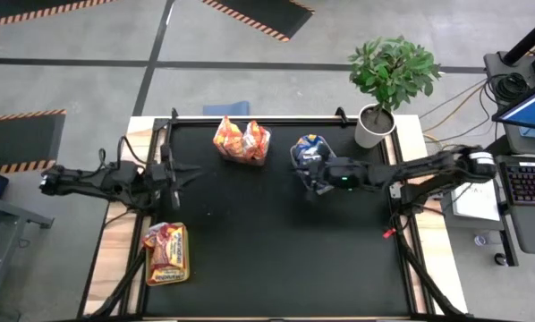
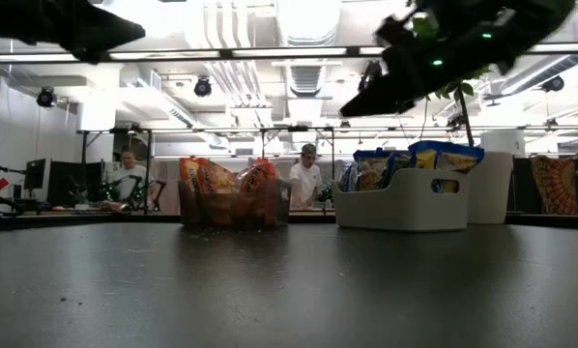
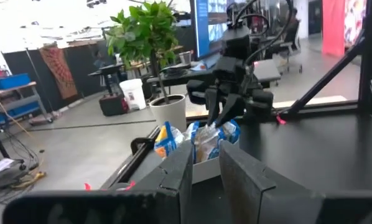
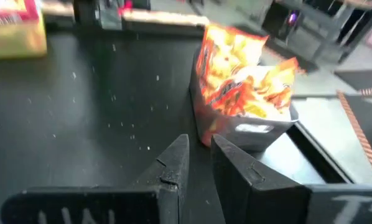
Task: Sort Maruchan noodles
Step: Return to Home Position
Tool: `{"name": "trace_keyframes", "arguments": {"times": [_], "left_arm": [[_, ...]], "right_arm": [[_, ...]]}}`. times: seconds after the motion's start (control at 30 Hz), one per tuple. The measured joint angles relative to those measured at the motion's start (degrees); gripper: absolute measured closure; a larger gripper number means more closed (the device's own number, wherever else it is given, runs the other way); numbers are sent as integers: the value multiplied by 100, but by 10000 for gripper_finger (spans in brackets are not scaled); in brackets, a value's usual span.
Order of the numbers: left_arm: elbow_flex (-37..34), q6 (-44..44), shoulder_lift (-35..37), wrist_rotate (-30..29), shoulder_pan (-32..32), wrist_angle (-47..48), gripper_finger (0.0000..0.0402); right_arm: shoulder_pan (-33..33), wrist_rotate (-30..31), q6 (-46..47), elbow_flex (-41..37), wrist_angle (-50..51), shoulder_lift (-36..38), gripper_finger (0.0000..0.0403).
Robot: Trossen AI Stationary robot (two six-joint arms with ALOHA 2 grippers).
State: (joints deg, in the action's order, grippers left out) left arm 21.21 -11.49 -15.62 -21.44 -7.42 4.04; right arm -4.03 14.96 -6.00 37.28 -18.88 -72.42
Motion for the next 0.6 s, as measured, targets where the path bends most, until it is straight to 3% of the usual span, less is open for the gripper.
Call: {"name": "trace_keyframes", "arguments": {"times": [0.23, 0.6], "left_arm": [[-664, -10, 606, -2, 3, -543, 338], [-765, -82, 1573, -40, 3, -140, 364]], "right_arm": [[-13, -199, 12, -1314, -958, 1342, 345], [-31, -212, 155, -2613, -1031, 3277, 345]]}}
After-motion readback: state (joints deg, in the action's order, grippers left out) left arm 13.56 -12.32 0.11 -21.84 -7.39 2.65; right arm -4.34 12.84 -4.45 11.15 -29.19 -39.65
